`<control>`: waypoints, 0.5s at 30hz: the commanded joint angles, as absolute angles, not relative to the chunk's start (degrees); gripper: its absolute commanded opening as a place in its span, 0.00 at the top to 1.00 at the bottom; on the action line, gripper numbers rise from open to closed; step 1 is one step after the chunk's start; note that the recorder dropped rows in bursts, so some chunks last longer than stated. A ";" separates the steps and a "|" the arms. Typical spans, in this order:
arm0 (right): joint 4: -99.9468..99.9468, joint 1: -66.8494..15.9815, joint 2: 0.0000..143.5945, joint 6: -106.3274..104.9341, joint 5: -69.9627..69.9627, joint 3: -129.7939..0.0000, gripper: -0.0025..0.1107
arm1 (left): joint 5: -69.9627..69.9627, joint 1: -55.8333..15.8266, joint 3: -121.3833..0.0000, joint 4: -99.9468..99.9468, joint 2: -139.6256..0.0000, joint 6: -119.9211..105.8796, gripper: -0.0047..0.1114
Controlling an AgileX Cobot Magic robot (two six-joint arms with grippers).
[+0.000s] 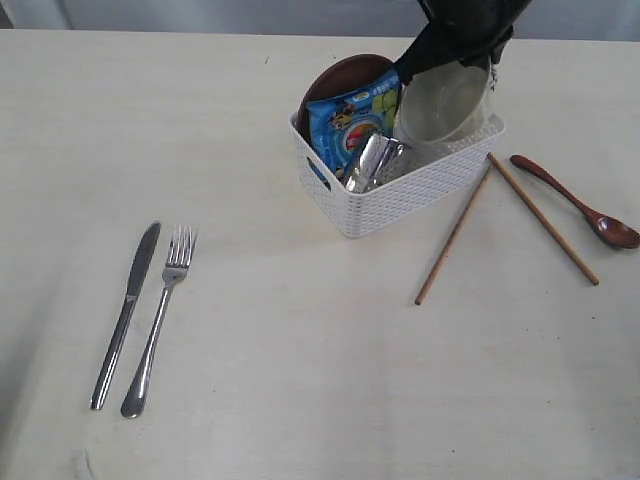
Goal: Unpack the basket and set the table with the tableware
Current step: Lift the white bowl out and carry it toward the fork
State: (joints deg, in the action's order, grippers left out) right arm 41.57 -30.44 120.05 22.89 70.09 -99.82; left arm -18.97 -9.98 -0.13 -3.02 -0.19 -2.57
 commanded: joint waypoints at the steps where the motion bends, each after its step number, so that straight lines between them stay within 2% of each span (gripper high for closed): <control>1: 43.80 -30.39 117.56 21.62 69.96 -99.92 0.98 | -18.60 -9.84 0.00 -2.94 0.00 -2.55 0.96; 8: 40.01 -30.39 111.27 21.00 69.96 -99.92 0.98 | -18.60 -9.84 0.00 -2.94 0.00 -2.55 0.96; 15: 18.77 -30.39 105.42 16.32 69.96 -99.92 0.98 | -18.60 -9.84 0.00 -2.94 0.00 -2.55 0.96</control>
